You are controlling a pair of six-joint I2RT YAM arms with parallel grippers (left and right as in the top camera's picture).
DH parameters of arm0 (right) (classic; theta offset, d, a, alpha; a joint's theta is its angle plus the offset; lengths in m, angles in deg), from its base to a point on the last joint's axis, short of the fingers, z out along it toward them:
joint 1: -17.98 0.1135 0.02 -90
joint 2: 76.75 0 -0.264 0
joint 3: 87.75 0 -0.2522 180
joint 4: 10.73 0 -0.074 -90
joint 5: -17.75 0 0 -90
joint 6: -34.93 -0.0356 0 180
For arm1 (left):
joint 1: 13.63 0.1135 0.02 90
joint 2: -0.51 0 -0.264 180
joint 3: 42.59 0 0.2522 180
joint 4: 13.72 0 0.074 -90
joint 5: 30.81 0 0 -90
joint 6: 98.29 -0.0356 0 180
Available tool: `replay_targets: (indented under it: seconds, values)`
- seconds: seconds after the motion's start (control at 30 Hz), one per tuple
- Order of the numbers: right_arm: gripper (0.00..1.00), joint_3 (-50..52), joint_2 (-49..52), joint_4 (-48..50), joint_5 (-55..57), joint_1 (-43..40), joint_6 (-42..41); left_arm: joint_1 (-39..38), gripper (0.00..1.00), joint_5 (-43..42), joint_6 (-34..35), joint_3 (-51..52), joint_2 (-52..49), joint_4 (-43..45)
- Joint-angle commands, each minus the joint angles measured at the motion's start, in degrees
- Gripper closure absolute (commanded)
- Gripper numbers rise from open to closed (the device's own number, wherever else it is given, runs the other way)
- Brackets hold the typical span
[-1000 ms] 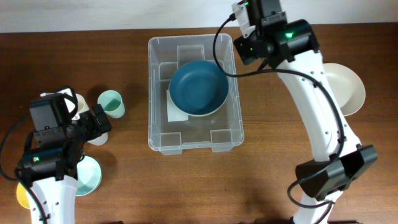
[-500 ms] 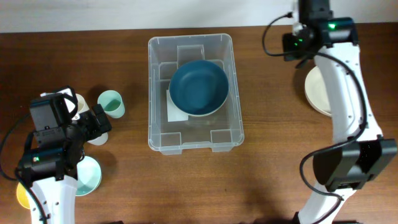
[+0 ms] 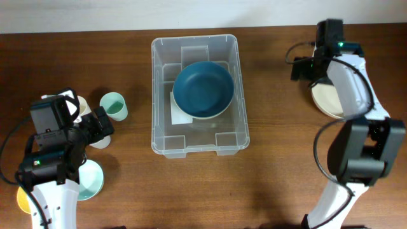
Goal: Pack container
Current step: 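Lift the back cream bowl off the table with the right gripper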
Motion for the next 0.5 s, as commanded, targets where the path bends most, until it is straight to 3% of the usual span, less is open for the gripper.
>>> replay_targets:
  seconds: [0.0, 0.33, 0.47]
  values:
    - [0.01, 1.0, 4.0, 0.3, 4.4, 0.0, -3.1, 0.2, 0.0, -0.7, 0.5, -1.0, 0.4, 0.0]
    - [0.02, 1.0, 10.7, 1.2, 6.9, 0.0, -3.1, 0.2, 0.01, -0.7, 0.5, -1.0, 0.4, 0.0]
    - [0.12, 1.0, 11.1, 1.7, 10.2, 0.0, -3.1, 0.2, 0.01, -0.7, 0.5, -1.0, 0.4, 0.0]
